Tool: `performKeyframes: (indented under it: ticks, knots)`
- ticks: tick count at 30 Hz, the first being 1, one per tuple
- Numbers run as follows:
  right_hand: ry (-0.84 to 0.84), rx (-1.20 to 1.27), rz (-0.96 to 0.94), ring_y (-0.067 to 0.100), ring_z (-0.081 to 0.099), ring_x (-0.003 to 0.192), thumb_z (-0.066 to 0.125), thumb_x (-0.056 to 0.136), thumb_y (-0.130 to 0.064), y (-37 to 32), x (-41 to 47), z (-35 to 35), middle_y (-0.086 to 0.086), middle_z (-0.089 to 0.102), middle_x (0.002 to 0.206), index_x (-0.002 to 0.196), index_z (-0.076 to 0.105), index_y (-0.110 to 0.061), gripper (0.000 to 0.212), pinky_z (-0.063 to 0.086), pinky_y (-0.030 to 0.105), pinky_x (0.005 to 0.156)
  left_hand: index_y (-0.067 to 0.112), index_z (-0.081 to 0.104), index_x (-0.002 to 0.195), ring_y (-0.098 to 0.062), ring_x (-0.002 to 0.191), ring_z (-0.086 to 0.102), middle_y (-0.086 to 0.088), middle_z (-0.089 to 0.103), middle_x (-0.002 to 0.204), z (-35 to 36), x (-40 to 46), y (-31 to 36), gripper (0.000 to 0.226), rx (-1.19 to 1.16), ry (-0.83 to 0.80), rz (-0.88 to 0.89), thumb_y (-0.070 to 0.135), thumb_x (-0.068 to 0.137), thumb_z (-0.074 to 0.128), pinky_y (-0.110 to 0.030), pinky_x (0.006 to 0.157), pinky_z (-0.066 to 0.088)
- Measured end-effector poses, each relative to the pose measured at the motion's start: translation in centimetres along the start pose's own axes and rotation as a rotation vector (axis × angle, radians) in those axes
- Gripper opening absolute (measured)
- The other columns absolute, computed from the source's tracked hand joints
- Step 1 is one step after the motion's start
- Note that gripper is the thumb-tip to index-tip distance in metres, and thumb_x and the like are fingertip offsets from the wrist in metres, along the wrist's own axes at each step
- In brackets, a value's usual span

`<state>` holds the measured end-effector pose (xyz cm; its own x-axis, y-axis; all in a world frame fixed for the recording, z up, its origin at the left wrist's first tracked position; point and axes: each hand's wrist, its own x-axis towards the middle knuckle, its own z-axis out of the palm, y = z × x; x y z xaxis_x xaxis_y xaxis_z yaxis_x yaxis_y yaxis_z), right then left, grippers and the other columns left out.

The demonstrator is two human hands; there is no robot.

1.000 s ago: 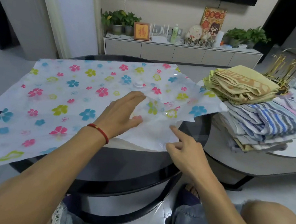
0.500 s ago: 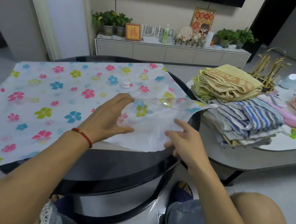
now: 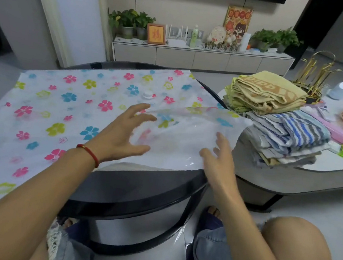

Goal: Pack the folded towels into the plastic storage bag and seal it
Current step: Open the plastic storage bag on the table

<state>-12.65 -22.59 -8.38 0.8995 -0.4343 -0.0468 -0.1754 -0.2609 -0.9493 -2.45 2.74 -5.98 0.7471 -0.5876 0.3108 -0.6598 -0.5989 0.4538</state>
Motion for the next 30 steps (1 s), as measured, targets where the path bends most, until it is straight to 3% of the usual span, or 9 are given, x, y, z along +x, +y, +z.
performKeyframes:
  ticks: [4, 7, 11, 14, 18, 21, 23, 26, 30]
  knots:
    - [-0.362, -0.543, -0.496, 0.015, 0.036, 0.149, 0.052, 0.092, -0.043, -0.3, -2.9, 5.6, -0.005, 0.049, 0.157, 0.149, 0.051, -0.032, 0.058, 0.011, 0.051, 0.128, 0.036, 0.054, 0.136, -0.021, 0.145, 0.027, -0.001, 0.025, 0.16, 0.3, -2.2, 1.6, 0.058, -0.007, -0.051, 0.012, 0.022, 0.084, 0.072, -0.044, 0.114, 0.034]
    - [-0.418, -0.827, -0.634, 0.024, 0.04, 0.144, 0.053, 0.103, -0.03, 0.3, -3.3, 8.5, -0.004, 0.056, 0.151, 0.143, 0.057, -0.036, 0.041, 0.023, 0.057, 0.12, 0.047, 0.04, 0.144, -0.025, 0.136, 0.035, -0.001, 0.023, 0.161, -0.3, -4.7, 1.8, 0.07, 0.088, -0.09, -0.074, 0.01, 0.087, 0.06, -0.042, 0.112, 0.034]
    - [-0.353, -0.798, -0.673, 0.024, 0.055, 0.121, 0.051, 0.105, -0.02, 0.4, -2.4, 8.4, -0.006, 0.071, 0.118, 0.118, 0.074, -0.027, 0.027, 0.034, 0.048, 0.1, 0.051, 0.038, 0.143, -0.027, 0.123, 0.051, -0.002, 0.048, 0.148, -1.5, -8.3, 0.6, 0.06, 0.236, -0.064, -0.223, 0.017, 0.096, 0.047, -0.046, 0.103, 0.043]
    - [-0.327, -0.834, -0.721, 0.021, 0.056, 0.106, 0.049, 0.106, -0.021, 0.7, -2.6, 8.1, -0.008, 0.066, 0.099, 0.103, 0.073, -0.026, 0.025, 0.037, 0.042, 0.09, 0.042, 0.054, 0.135, -0.017, 0.078, 0.067, -0.001, 0.068, 0.127, -2.9, -7.9, -0.5, 0.05, 0.162, 0.094, -0.31, 0.011, 0.097, 0.046, -0.036, 0.083, 0.055]
    - [-0.233, -0.995, -0.652, 0.023, 0.056, 0.112, 0.044, 0.108, -0.031, 0.3, -3.6, 8.0, -0.007, 0.063, 0.103, 0.101, 0.068, -0.027, 0.025, 0.036, 0.049, 0.102, 0.038, 0.063, 0.124, -0.002, 0.106, 0.066, 0.003, 0.072, 0.116, -5.1, -5.9, -1.6, 0.043, -0.1, 0.162, -0.436, 0.008, 0.098, 0.047, -0.021, 0.077, 0.056]
    - [-0.292, -0.904, -0.724, 0.026, 0.058, 0.123, 0.053, 0.103, -0.033, -1.6, -5.1, 10.9, -0.004, 0.069, 0.121, 0.13, 0.062, -0.026, 0.029, 0.032, 0.054, 0.115, 0.041, 0.066, 0.121, 0.011, 0.106, 0.061, 0.016, 0.07, 0.116, -5.6, -5.6, -0.9, 0.035, -0.243, 0.055, -0.357, 0.017, 0.1, 0.051, -0.009, 0.073, 0.05]
    - [-0.367, -0.761, -0.783, 0.03, 0.064, 0.115, 0.056, 0.101, -0.018, -3.0, -5.7, 13.1, 0.0, 0.074, 0.119, 0.137, 0.062, -0.026, 0.038, 0.042, 0.047, 0.104, 0.048, 0.058, 0.129, 0.011, 0.109, 0.058, 0.025, 0.059, 0.13, -5.8, -6.0, -0.5, 0.043, -0.262, -0.028, -0.328, 0.02, 0.096, 0.056, -0.009, 0.08, 0.049]
    - [-0.37, -0.707, -0.804, 0.03, 0.066, 0.09, 0.056, 0.098, -0.013, -3.4, -5.2, 14.3, 0.001, 0.074, 0.096, 0.113, 0.072, -0.023, 0.024, 0.041, 0.039, 0.072, 0.054, 0.032, 0.145, 0.003, 0.114, 0.049, 0.023, 0.038, 0.15, -5.8, -7.4, -1.0, 0.075, -0.077, -0.161, -0.288, 0.019, 0.085, 0.062, -0.013, 0.086, 0.047]
    - [-0.377, -0.72, -0.78, 0.027, 0.058, 0.081, 0.06, 0.096, -0.009, -2.4, -6.2, 13.8, 0.0, 0.068, 0.084, 0.095, 0.07, -0.019, 0.014, 0.04, 0.04, 0.073, 0.052, 0.046, 0.137, -0.005, 0.089, 0.058, 0.006, 0.066, 0.128, -5.9, -7.8, -1.9, 0.078, 0.062, -0.026, -0.352, -0.004, 0.083, 0.048, -0.018, 0.073, 0.047]
